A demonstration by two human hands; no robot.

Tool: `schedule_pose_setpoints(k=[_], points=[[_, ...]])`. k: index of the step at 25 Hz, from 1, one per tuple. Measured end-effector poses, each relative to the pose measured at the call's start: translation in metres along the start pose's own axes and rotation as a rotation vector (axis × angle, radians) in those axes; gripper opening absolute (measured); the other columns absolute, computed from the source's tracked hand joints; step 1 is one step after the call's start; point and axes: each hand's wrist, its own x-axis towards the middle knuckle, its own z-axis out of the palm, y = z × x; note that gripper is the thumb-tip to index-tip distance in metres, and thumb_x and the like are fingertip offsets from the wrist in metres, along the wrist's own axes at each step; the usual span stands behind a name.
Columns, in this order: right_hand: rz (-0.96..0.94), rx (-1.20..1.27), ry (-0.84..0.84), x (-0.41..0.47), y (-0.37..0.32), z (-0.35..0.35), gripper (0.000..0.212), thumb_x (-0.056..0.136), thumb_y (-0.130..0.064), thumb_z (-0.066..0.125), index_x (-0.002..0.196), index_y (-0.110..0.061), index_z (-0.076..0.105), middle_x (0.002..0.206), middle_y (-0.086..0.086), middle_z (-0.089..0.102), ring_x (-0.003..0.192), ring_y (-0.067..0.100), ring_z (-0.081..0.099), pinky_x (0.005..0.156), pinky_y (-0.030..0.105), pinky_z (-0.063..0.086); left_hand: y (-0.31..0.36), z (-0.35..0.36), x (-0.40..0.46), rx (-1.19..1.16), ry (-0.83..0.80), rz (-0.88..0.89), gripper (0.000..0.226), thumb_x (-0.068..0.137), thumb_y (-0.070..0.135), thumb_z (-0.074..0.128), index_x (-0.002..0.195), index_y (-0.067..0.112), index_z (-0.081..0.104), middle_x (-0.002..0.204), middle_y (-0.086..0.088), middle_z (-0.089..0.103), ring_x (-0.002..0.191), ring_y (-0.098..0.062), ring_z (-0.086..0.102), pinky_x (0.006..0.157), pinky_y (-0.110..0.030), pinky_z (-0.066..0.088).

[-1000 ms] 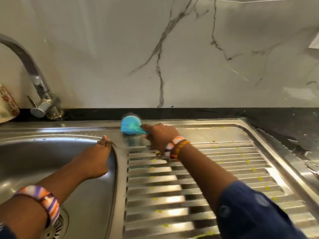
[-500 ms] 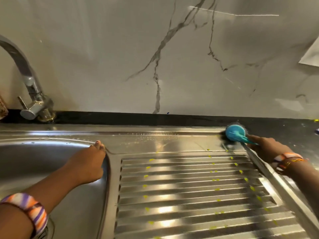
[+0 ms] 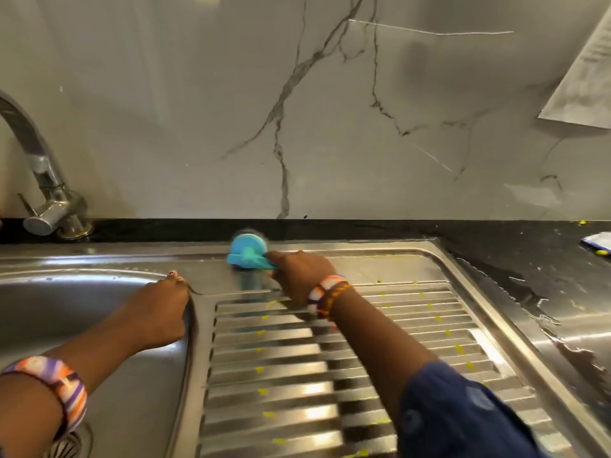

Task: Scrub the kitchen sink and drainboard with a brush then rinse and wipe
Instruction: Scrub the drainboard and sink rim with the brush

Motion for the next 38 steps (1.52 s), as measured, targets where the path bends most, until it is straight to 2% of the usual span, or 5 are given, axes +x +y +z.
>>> schedule_pose_setpoints(k=[5, 13, 24, 34, 38], points=[[0.052, -0.05, 0.041, -0.016, 0.048, -0.004, 0.043, 0.097, -0.035, 0.042, 0.138, -0.025, 0.04, 0.117, 0.01, 0.062, 0.103, 0.029, 0.06, 0.083, 0.035, 0.047, -0.007, 0.009, -0.007, -0.028, -0.02, -0.021, 0.071, 0.091, 0.019, 0.048, 0.149, 0.008, 0.008, 0.157, -0.011, 0.002, 0.137, -0.018, 0.034, 0.107, -0.024, 0.035], [0.734, -0.02, 0.018, -0.125, 0.192, -0.039, 0.031, 0.095, -0.023, 0.047, 0.122, -0.009, 0.056, 0.095, 0.018, 0.063, 0.085, 0.03, 0.059, 0.075, 0.031, 0.042, -0.008, 0.02, -0.006, -0.08, 0.006, -0.016, 0.074, 0.092, 0.016, 0.047, 0.149, 0.008, 0.0, 0.157, -0.011, -0.006, 0.139, -0.021, 0.028, 0.106, -0.027, 0.035], [0.37, 0.362, -0.064, -0.003, -0.093, -0.001, 0.036, 0.1, -0.025, 0.035, 0.114, -0.002, 0.058, 0.103, 0.015, 0.062, 0.087, 0.024, 0.057, 0.069, 0.022, 0.033, -0.018, 0.016, -0.012, -0.046, 0.015, 0.071, 0.073, 0.09, 0.009, 0.046, 0.148, 0.002, 0.002, 0.156, -0.016, -0.003, 0.14, -0.028, 0.027, 0.109, -0.035, 0.035], [1.146, 0.104, 0.053, -0.087, 0.092, -0.056, 0.036, 0.098, -0.015, 0.042, 0.12, 0.012, 0.052, 0.111, 0.028, 0.057, 0.095, 0.036, 0.053, 0.08, 0.036, 0.038, -0.026, 0.013, -0.01, -0.024, -0.006, 0.146, 0.075, 0.087, 0.01, 0.054, 0.147, -0.001, 0.009, 0.155, -0.02, 0.006, 0.138, -0.03, 0.028, 0.109, -0.037, 0.035], [0.894, 0.114, 0.048, -0.067, 0.022, -0.038, 0.031, 0.098, -0.014, 0.041, 0.119, 0.006, 0.052, 0.118, 0.024, 0.058, 0.106, 0.034, 0.056, 0.081, 0.033, 0.039, -0.025, 0.009, -0.012, 0.013, 0.034, 0.174, 0.063, 0.088, 0.014, 0.056, 0.143, 0.002, 0.028, 0.148, -0.017, 0.023, 0.13, -0.028, 0.04, 0.102, -0.034, 0.04]])
